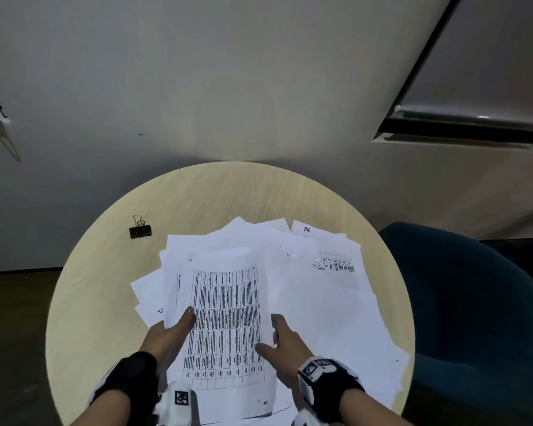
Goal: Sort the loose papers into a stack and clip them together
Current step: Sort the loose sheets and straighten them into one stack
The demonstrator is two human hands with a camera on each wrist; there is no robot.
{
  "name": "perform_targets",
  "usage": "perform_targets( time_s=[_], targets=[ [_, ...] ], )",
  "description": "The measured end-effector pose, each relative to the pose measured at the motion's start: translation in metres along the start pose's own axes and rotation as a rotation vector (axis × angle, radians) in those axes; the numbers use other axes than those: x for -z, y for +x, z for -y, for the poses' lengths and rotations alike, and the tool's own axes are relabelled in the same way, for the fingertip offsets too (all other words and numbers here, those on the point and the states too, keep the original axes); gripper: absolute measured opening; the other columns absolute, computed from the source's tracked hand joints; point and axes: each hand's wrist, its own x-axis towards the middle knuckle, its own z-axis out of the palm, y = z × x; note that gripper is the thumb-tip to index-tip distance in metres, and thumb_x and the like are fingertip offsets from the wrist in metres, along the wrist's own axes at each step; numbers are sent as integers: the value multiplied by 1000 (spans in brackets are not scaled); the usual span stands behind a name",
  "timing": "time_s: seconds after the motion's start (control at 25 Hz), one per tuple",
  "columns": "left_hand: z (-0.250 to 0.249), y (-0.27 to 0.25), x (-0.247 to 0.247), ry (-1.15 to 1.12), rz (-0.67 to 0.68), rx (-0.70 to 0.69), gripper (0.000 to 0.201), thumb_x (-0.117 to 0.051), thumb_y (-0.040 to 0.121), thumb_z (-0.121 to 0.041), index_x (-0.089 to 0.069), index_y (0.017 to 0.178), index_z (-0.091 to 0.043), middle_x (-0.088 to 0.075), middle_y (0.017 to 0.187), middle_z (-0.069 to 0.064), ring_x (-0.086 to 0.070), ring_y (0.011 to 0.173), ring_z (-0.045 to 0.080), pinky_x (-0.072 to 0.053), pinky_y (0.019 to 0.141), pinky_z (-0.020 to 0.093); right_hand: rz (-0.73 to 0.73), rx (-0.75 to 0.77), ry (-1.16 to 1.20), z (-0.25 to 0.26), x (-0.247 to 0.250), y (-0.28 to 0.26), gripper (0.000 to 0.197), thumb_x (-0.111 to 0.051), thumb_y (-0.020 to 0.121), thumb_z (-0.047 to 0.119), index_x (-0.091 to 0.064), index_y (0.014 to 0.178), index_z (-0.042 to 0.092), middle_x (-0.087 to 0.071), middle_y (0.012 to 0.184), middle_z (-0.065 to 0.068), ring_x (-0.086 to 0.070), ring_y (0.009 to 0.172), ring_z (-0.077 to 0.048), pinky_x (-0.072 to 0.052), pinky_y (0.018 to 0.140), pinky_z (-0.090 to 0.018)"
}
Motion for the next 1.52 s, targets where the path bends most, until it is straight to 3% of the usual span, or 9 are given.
perform_targets(
  time_s=[0.16,0.28,0.4,0.64,0.8,1.0,1.08,1.28,1.52],
  targets=[
    [-2,-6,-6,177,-157,-125,31,-71,84,-21,-64,109,-3,-68,85,10,-60,73,27,-45,63,28,-408,-55,198,-27,11,19,64,-57,91,26,-25,146,21,-37,143,-5,-46,126,-21,-40,101,-31],
    [1,-2,-2,202,-168,-156,19,-61,91,-17,-63,102,-2,-67,84,13,-57,71,26,-41,61,27,-774,-425,190,-61,28,30,79,-67,82,26,-23,146,15,-25,151,-16,-30,138,-34,-31,112,-46],
    [5,6,1,235,-160,-148,19,-57,92,-19,-63,93,0,-62,66,7,-53,59,24,-39,59,29,-732,-710,175,-79,44,24,85,-67,79,35,-18,146,16,-24,150,-17,-26,137,-37,-29,111,-51],
    [8,12,5,230,-151,-164,19,-59,92,-17,-63,86,0,-64,67,15,-51,57,24,-39,56,28,-584,-278,465,-66,53,32,91,-68,75,18,-13,146,29,-39,142,-5,-47,123,-29,-43,98,-42],
    [10,10,4,209,-125,-164,16,-57,93,-15,-62,92,-1,-62,71,15,-50,58,23,-37,54,27,-599,-291,663,-75,51,21,91,-71,78,5,-13,146,21,-49,122,-14,-55,92,-25,-48,83,-37],
    [11,10,6,222,-117,-148,19,-55,93,-16,-60,91,2,-57,61,12,-46,52,23,-36,53,27,-103,-269,652,-87,45,-4,72,-90,61,23,-60,120,-5,-75,91,-8,-74,76,-19,-57,61,-27],
    [12,9,9,203,-112,-120,19,-53,93,-14,-57,91,5,-48,54,11,-38,46,20,-33,50,25,-355,-264,592,-82,57,-10,31,-77,78,9,-66,104,-4,-73,72,-1,-71,64,-15,-53,58,-22],
    [10,9,23,113,-148,-105,15,-53,92,-11,-54,85,3,-45,48,9,-38,47,20,-34,53,30,-1066,-202,655,-46,117,-7,19,-59,87,13,-61,103,3,-66,88,-14,-63,84,-34,-46,75,-32],
    [8,3,11,41,-103,-188,11,-52,94,-11,-57,98,-3,-45,57,11,-34,45,17,-29,48,24,-606,255,-64,50,76,11,13,-56,85,9,-63,95,6,-67,88,-17,-60,80,-33,-36,66,-30]
  ],
)
